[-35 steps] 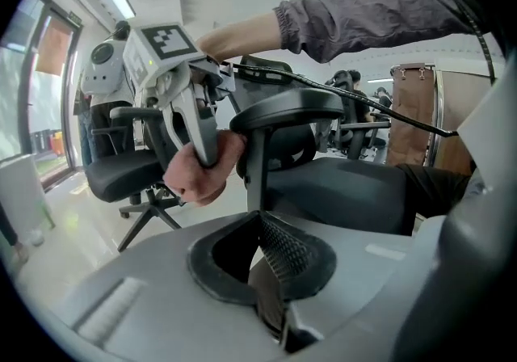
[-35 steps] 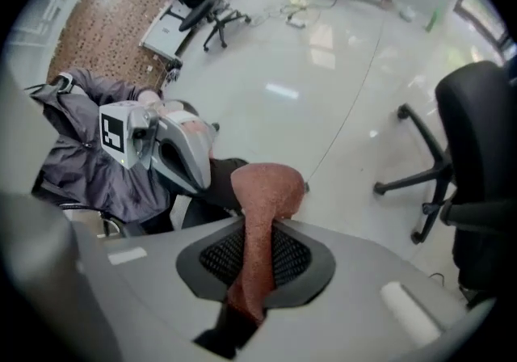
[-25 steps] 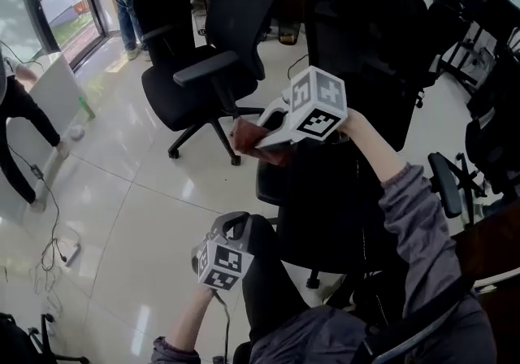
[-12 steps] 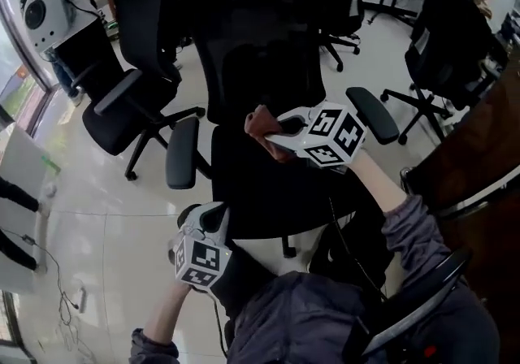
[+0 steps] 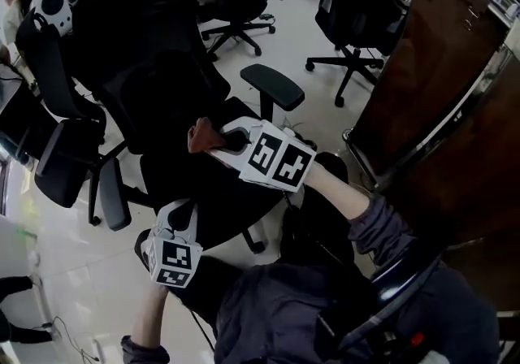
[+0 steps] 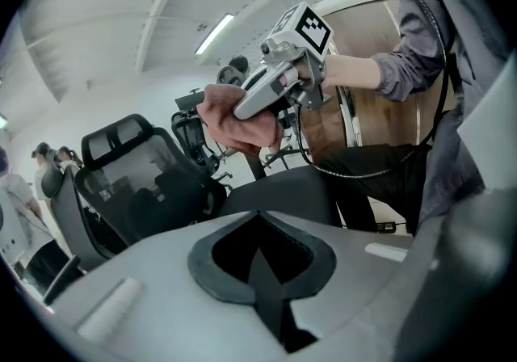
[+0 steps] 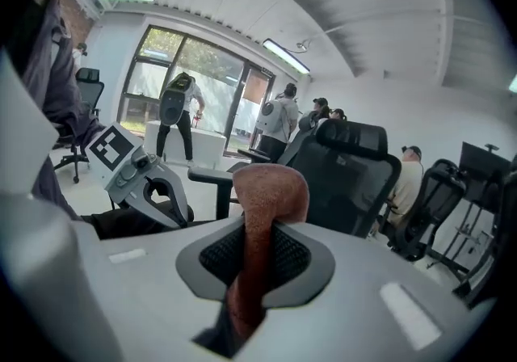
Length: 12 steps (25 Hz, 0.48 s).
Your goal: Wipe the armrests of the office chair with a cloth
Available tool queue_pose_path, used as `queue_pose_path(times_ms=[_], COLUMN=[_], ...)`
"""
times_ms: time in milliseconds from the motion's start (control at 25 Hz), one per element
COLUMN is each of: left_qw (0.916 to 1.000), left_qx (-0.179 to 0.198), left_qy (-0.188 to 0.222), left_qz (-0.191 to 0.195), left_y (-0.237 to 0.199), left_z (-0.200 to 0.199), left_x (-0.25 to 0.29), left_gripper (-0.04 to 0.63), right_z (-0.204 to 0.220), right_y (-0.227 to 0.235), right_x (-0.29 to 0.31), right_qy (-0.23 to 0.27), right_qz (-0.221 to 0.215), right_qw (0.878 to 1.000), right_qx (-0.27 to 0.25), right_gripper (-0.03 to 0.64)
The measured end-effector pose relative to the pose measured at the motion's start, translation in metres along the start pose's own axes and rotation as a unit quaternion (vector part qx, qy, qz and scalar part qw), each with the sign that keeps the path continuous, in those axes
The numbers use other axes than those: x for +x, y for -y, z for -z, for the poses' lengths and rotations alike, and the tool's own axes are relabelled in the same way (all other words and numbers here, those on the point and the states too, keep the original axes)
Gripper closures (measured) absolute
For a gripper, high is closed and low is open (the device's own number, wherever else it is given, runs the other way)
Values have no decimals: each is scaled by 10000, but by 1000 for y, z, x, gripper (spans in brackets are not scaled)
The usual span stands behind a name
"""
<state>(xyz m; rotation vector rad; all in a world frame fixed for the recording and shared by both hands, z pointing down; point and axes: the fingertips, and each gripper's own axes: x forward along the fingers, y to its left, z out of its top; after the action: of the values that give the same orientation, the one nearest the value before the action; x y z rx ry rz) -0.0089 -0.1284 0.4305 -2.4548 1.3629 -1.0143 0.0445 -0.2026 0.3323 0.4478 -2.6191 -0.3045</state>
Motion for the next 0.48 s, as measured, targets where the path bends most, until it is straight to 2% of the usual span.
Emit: queue_pose_path(times_ms=[200, 480], left_qw=[9998, 9992], left_qx=[207, 296], left_qy=[25, 188], left_qz=[-80, -183], left_y=[-7, -6], left_z=[-24, -41], left_x=[-3, -11], left_gripper=[578, 578], right_z=[-8, -18], right_y=[10, -1], right_x=[-3, 8], right_qy=[208, 55], right_qz=[315, 656], right_qw=[9993, 9969], right_qx=[57, -430], right_gripper=[569, 569])
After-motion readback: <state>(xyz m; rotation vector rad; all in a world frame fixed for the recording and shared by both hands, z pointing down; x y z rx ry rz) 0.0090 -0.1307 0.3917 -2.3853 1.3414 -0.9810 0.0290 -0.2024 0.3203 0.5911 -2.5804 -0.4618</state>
